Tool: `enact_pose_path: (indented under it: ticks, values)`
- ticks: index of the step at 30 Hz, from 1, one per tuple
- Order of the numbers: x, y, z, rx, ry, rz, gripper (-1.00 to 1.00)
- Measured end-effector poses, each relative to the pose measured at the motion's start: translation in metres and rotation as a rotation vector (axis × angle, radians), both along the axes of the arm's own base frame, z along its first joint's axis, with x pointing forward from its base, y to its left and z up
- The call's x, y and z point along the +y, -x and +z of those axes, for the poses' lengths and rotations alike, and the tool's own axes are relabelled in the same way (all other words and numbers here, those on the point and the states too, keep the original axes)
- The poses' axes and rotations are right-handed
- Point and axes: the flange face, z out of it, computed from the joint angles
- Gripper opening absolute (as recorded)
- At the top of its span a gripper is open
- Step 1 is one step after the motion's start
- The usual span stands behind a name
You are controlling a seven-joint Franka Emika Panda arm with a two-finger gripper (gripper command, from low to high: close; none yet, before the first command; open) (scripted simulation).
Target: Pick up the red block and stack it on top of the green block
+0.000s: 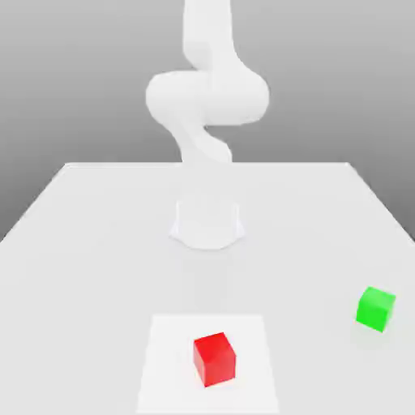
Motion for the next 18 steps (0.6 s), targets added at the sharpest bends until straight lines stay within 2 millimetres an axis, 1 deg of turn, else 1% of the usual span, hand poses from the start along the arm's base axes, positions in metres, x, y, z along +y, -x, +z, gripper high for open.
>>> enact_pose_path:
  ticks: [2,4,6,9,11,13,15,18]
  values:
    - [0.000,-0.026,-0.041,0.068,0.010,0.031,0.00]
    - [0.001,-0.046,-0.082,0.133,0.020,0.060,0.00]
    - [0.003,-0.062,-0.123,0.197,0.030,0.089,0.00]
    - [0.006,-0.078,-0.187,0.292,0.048,0.133,0.00]
    - [0.008,-0.084,-0.230,0.355,0.059,0.162,0.00]
    - [0.010,-0.086,-0.272,0.418,0.072,0.190,0.00]
    - [0.011,-0.084,-0.314,0.481,0.085,0.219,0.00]
    - [0.013,-0.073,-0.375,0.576,0.107,0.263,0.00]
